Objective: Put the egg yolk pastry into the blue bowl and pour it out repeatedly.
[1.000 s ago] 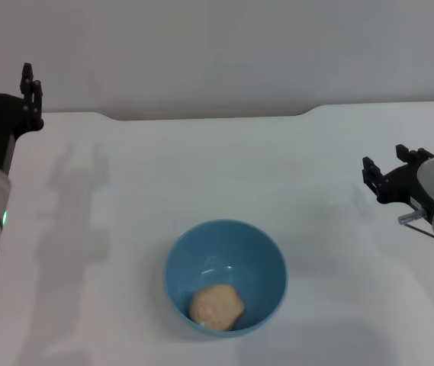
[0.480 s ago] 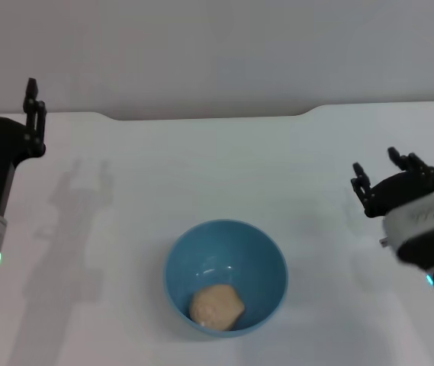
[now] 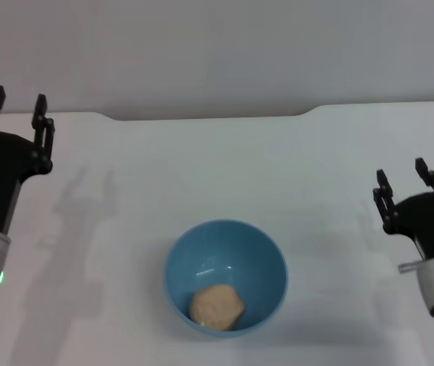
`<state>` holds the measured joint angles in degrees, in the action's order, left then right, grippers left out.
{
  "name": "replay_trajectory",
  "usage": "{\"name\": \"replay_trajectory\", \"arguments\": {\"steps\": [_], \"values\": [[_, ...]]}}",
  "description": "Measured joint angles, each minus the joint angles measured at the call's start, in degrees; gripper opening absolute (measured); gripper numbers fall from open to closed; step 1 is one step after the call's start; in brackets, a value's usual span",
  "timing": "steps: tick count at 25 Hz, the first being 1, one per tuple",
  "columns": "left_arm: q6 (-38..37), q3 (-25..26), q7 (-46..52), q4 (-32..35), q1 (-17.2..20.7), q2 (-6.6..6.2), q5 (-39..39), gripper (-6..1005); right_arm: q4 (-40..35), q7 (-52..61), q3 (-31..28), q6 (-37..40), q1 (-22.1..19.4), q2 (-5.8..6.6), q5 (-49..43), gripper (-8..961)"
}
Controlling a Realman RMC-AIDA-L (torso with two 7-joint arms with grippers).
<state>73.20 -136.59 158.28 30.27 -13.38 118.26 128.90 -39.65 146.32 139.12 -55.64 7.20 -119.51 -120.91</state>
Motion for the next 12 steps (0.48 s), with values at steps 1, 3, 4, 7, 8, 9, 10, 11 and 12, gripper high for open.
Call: {"name": "replay_trajectory", "arguments": {"steps": [1,3,4,7,8,9,10,11,12], "values": [[0.57,-0.71,0.01,-0.42,0.04,0.04,0.01,457,0.86,1.61,0.56,-0.69,-0.07,-0.03,0.07,499],[1.53,-1.78,0.01,-1.36,0.09,0.13,0.02,457,1.89,4.33,0.96,-1.24,-0.11,-0.07,0.08,499],[1.92,-2.20,0.02,-1.70,0.11,0.17,0.05,457,2.17,5.08,0.98,-1.34,-0.13,-0.10,0.08,499],[2.44,-2.67,0.03,-2.09,0.25,0.26,0.05,457,2.46,5.59,1.01,-1.38,-0.17,-0.11,0.10,499],[2.47,-2.67,0.04,-2.10,0.30,0.27,0.04,457,2.47,5.60,1.02,-1.41,-0.17,-0.11,0.10,499],[2.50,-2.67,0.04,-2.10,0.33,0.28,0.03,457,2.48,5.61,1.02,-1.44,-0.15,-0.11,0.11,499],[2.54,-2.67,0.05,-2.11,0.35,0.28,0.01,457,2.48,5.62,1.03,-1.47,-0.11,-0.11,0.12,499],[2.54,-2.67,0.05,-2.12,0.36,0.28,0.01,457,2.49,5.63,1.04,-1.48,-0.07,-0.11,0.12,499],[2.55,-2.67,0.06,-2.13,0.37,0.28,0.00,457,2.50,5.64,1.04,-1.49,-0.02,-0.09,0.13,499]]}}
